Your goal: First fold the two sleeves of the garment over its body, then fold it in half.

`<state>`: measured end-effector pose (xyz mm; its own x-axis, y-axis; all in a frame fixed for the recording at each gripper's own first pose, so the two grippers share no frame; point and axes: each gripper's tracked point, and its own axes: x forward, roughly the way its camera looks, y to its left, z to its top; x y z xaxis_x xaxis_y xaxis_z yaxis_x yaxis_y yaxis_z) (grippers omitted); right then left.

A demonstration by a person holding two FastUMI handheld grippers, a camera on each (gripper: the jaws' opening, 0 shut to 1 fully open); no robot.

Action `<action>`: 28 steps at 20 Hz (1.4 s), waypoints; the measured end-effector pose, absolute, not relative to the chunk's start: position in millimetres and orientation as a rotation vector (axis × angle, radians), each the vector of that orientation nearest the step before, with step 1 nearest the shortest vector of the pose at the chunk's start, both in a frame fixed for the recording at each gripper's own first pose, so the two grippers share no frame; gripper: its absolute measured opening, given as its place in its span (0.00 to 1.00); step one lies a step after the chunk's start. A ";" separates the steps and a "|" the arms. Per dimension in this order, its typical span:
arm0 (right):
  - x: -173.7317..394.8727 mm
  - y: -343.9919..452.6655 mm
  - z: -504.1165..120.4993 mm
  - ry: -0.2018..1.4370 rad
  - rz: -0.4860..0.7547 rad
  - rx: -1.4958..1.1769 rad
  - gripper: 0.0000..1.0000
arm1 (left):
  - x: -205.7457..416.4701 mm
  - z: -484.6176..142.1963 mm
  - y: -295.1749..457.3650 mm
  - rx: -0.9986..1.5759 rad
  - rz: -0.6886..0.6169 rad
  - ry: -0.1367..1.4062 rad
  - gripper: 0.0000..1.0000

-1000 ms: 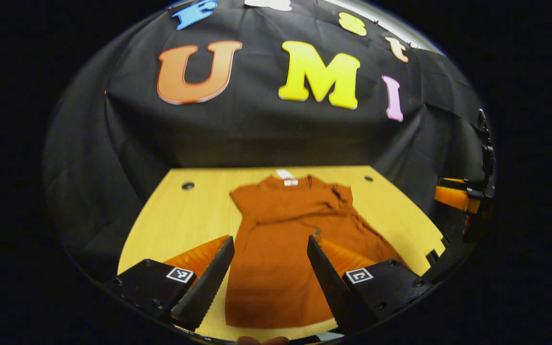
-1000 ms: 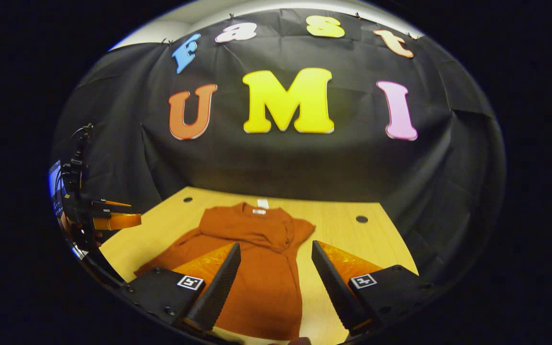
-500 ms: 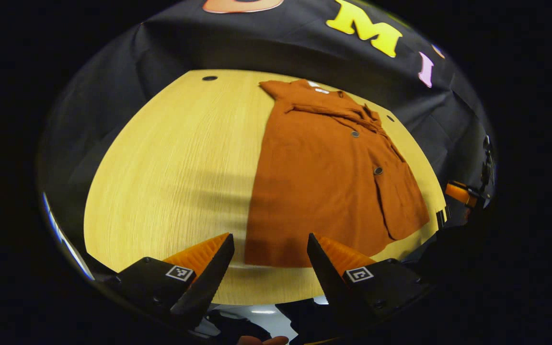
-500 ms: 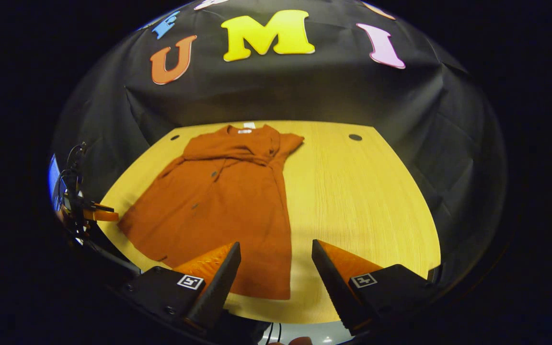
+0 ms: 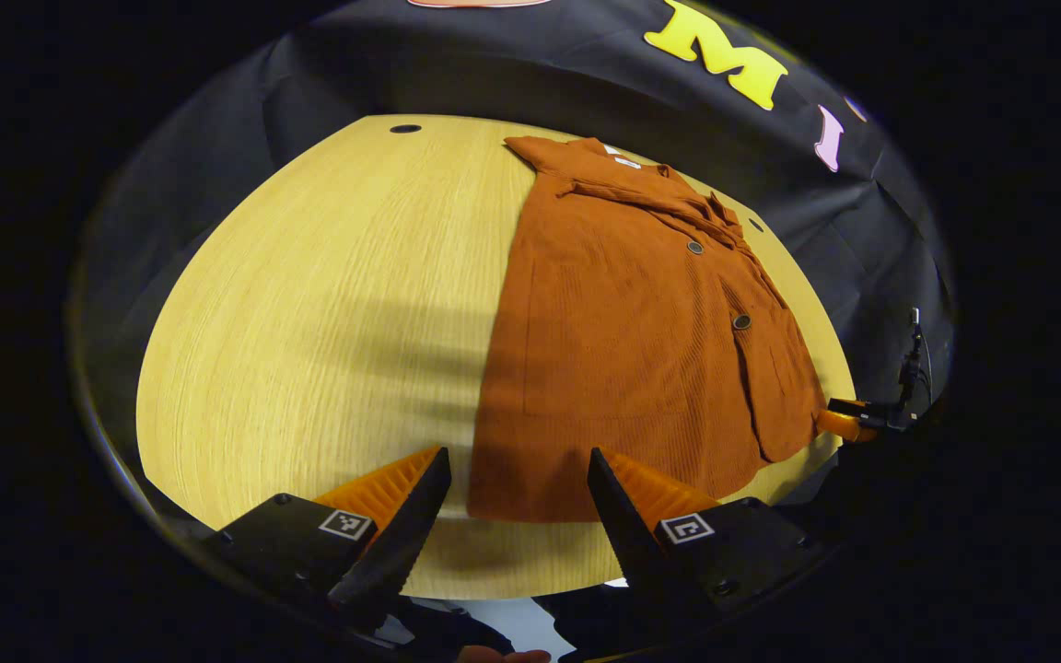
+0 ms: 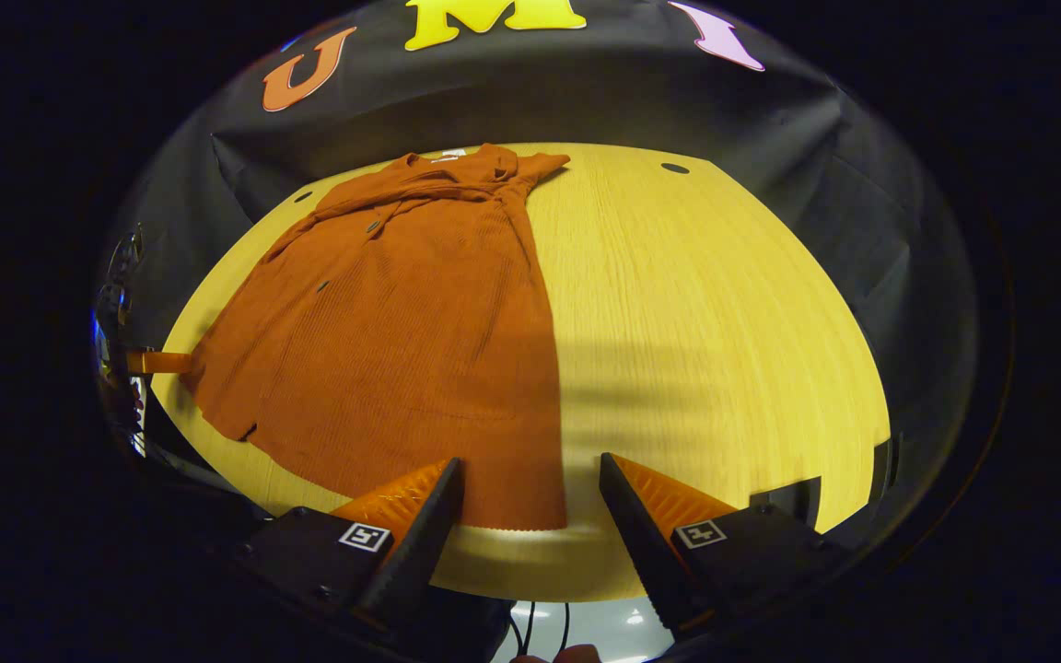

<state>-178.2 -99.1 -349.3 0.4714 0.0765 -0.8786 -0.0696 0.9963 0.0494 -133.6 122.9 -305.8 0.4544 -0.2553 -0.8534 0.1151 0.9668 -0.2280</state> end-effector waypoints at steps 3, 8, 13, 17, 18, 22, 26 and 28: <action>-177.9 -89.5 -350.2 1.084 0.097 0.001 0.89 | -135.5 -303.8 102.4 -0.178 -0.264 1.062 0.96; -177.5 -78.5 -348.7 1.089 0.102 0.008 0.69 | -136.2 -307.9 77.4 -0.202 -0.277 1.041 0.89; -175.4 -74.0 -351.0 1.095 0.099 0.049 0.29 | -129.2 -312.0 66.2 -0.250 -0.282 1.037 0.57; -173.1 -70.7 -349.7 1.084 0.097 0.088 0.06 | -126.1 -312.5 61.2 -0.443 -0.225 1.036 0.17; -171.7 -70.2 -350.0 1.088 0.099 0.088 0.05 | -125.1 -312.2 61.2 -0.466 -0.213 1.040 0.11; -169.0 -71.9 -344.4 1.100 0.096 0.097 0.06 | -124.2 -304.5 60.9 -0.457 -0.217 1.044 0.04; -148.8 -73.8 -317.2 1.063 0.101 0.149 0.06 | -113.0 -280.5 56.4 -0.435 -0.256 1.001 0.04; -131.3 -76.7 -300.9 1.025 0.101 0.163 0.06 | -107.1 -270.1 54.3 -0.427 -0.271 0.980 0.04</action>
